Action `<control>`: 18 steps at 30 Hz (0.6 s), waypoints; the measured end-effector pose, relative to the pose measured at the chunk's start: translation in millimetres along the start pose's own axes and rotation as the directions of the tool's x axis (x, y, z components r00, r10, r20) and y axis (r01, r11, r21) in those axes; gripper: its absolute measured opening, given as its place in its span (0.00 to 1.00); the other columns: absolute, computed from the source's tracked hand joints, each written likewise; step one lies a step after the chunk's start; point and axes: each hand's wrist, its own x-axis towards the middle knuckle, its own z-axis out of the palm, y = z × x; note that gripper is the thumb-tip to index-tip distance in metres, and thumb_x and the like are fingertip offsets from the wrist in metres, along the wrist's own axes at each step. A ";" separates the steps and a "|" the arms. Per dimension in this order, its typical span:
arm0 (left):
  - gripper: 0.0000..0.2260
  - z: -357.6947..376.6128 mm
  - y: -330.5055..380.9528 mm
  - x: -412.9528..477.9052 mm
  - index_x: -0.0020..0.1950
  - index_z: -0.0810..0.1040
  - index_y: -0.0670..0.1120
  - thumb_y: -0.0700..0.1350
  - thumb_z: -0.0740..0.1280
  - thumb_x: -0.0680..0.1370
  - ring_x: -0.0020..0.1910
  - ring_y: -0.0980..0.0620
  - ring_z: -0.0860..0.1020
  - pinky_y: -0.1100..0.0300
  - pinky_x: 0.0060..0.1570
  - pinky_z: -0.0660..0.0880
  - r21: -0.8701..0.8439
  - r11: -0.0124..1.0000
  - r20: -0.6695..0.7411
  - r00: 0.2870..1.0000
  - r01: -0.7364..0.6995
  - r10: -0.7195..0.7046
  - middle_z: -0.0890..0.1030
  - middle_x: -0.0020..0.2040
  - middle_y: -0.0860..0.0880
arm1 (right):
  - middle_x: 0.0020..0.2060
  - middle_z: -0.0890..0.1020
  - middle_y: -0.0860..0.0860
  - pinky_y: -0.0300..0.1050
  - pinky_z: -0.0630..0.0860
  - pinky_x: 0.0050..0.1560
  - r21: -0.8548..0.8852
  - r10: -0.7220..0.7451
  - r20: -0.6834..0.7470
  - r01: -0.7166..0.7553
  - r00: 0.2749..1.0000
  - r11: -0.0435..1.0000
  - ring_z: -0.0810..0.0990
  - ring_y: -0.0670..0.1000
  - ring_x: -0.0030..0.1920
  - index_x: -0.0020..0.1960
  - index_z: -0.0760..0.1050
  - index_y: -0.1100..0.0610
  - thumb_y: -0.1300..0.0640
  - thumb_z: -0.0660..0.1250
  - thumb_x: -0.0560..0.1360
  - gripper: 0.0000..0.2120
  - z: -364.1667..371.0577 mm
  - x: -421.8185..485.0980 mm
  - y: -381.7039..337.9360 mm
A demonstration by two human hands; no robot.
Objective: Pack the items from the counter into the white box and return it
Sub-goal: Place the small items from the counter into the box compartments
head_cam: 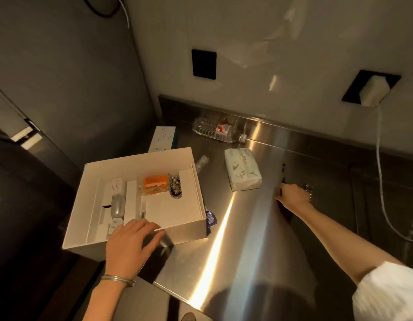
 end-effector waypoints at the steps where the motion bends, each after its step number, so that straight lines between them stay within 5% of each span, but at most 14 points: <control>1: 0.25 -0.3 0.1 0.4 0.40 0.80 0.55 0.64 0.47 0.78 0.33 0.55 0.75 0.61 0.29 0.68 -0.002 1.000 -0.003 1.000 -0.002 0.002 0.78 0.36 0.57 | 0.50 0.81 0.56 0.52 0.76 0.47 -0.009 -0.010 0.009 0.011 1.000 1.000 0.80 0.59 0.51 0.51 0.76 0.55 0.52 0.59 0.77 0.10 0.0 1.2 0.3; 4: 0.26 -2.4 1.4 1.2 0.40 0.80 0.55 0.64 0.46 0.78 0.32 0.56 0.74 0.62 0.28 0.67 -0.012 1.000 -0.004 1.000 0.001 -0.001 0.78 0.35 0.58 | 0.47 0.81 0.57 0.52 0.78 0.46 0.048 -0.021 0.016 0.020 1.000 0.999 0.80 0.58 0.48 0.48 0.73 0.56 0.55 0.63 0.76 0.05 -5.5 1.3 -0.7; 7: 0.25 -3.7 2.7 1.4 0.40 0.79 0.56 0.64 0.46 0.78 0.31 0.57 0.74 0.63 0.28 0.66 -0.006 1.000 0.007 1.000 0.006 -0.006 0.77 0.34 0.59 | 0.45 0.79 0.58 0.50 0.75 0.44 0.322 0.017 -0.125 0.024 0.992 0.947 0.78 0.58 0.45 0.46 0.71 0.57 0.58 0.65 0.75 0.04 -25.2 1.4 -3.1; 10: 0.18 -4.5 1.1 3.2 0.39 0.79 0.57 0.63 0.54 0.75 0.31 0.58 0.75 0.64 0.28 0.67 -0.017 1.000 0.039 0.999 0.013 -0.012 0.77 0.34 0.60 | 0.47 0.80 0.61 0.55 0.75 0.51 0.634 0.059 -0.327 0.173 0.943 0.754 0.78 0.57 0.48 0.52 0.73 0.60 0.61 0.65 0.75 0.07 -64.0 -8.9 -16.9; 13: 0.12 -5.4 -2.8 7.4 0.38 0.78 0.58 0.60 0.58 0.72 0.31 0.60 0.75 0.65 0.26 0.72 -0.079 0.997 0.102 0.995 0.021 -0.013 0.77 0.33 0.61 | 0.47 0.78 0.57 0.51 0.75 0.53 0.730 0.029 -0.476 0.376 0.879 0.571 0.77 0.56 0.49 0.54 0.73 0.57 0.60 0.64 0.76 0.07 -109.1 -29.9 -45.8; 16: 0.11 -6.7 -12.4 7.5 0.39 0.78 0.58 0.59 0.58 0.72 0.33 0.62 0.75 0.66 0.27 0.74 -0.136 0.991 0.147 0.989 0.003 0.018 0.77 0.35 0.61 | 0.46 0.79 0.53 0.42 0.76 0.51 0.736 -0.094 -0.552 0.537 0.828 0.412 0.79 0.51 0.47 0.52 0.74 0.54 0.59 0.64 0.76 0.05 -145.2 -56.2 -94.1; 18: 0.12 -11.0 -26.0 2.9 0.38 0.77 0.58 0.60 0.58 0.71 0.33 0.63 0.74 0.67 0.27 0.74 -0.138 0.990 0.171 0.985 0.014 0.010 0.76 0.35 0.61 | 0.43 0.79 0.52 0.35 0.77 0.44 0.685 -0.311 -0.502 0.591 0.807 0.426 0.79 0.46 0.42 0.53 0.75 0.57 0.61 0.65 0.76 0.06 -156.7 -69.4 -135.1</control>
